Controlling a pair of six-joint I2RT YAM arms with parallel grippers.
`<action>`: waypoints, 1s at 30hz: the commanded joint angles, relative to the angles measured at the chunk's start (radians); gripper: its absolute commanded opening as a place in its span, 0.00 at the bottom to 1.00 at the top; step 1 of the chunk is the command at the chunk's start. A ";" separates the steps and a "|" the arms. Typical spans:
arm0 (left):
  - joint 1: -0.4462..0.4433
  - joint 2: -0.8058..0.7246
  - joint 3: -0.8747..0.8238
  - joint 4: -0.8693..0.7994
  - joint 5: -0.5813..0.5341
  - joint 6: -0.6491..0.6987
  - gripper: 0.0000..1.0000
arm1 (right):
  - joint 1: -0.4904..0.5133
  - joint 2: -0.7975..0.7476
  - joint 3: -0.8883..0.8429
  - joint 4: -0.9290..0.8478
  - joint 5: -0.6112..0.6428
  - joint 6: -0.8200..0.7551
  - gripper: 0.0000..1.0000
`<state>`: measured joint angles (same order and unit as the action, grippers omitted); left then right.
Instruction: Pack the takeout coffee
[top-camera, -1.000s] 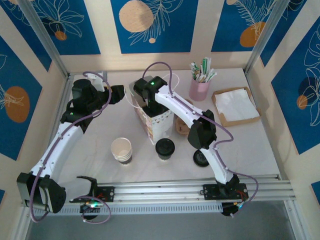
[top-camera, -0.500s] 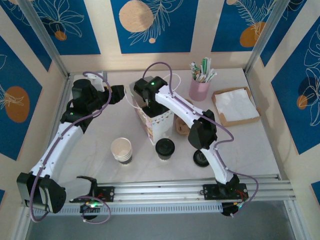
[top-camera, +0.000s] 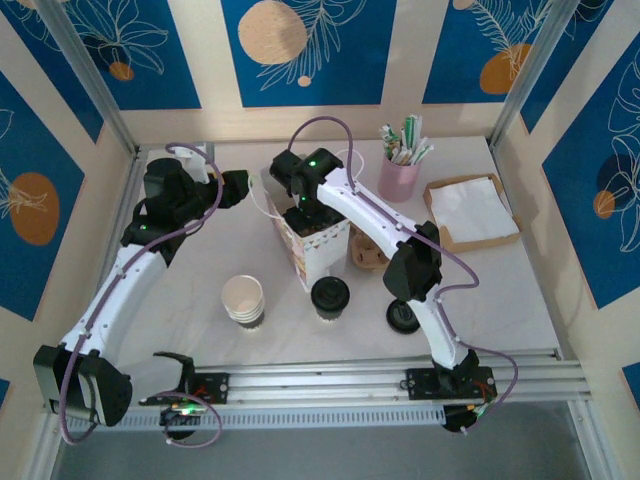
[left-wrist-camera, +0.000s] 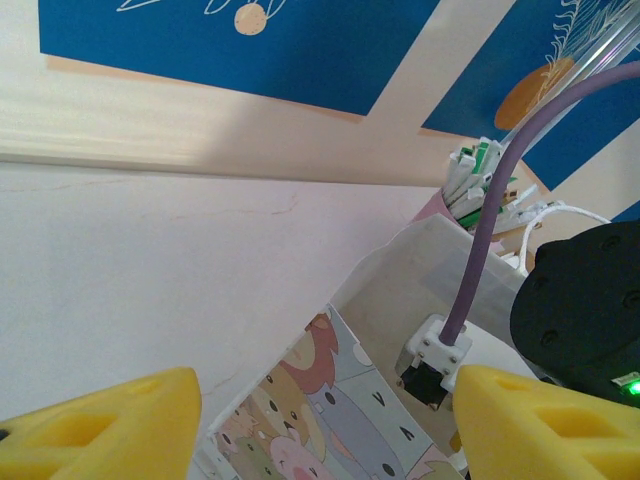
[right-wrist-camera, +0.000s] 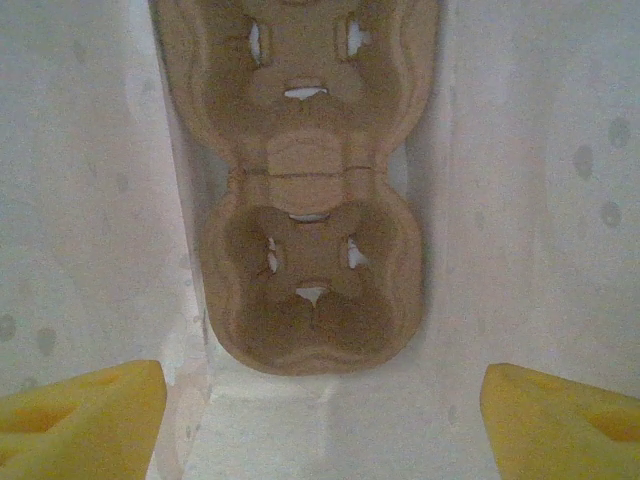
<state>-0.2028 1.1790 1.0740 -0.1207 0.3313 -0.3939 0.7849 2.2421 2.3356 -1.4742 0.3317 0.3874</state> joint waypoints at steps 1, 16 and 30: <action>0.011 -0.028 0.021 -0.001 -0.004 -0.006 0.68 | 0.002 -0.050 -0.012 -0.003 -0.022 0.019 0.83; 0.011 -0.054 0.050 -0.039 0.015 -0.014 0.73 | 0.010 -0.143 -0.035 0.042 -0.016 0.028 0.83; 0.010 -0.092 0.098 -0.119 0.007 -0.005 0.87 | 0.011 -0.226 -0.081 0.110 -0.016 0.038 0.83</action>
<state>-0.2028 1.1076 1.1343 -0.2127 0.3317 -0.4015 0.7898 2.0621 2.2684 -1.3758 0.3283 0.4030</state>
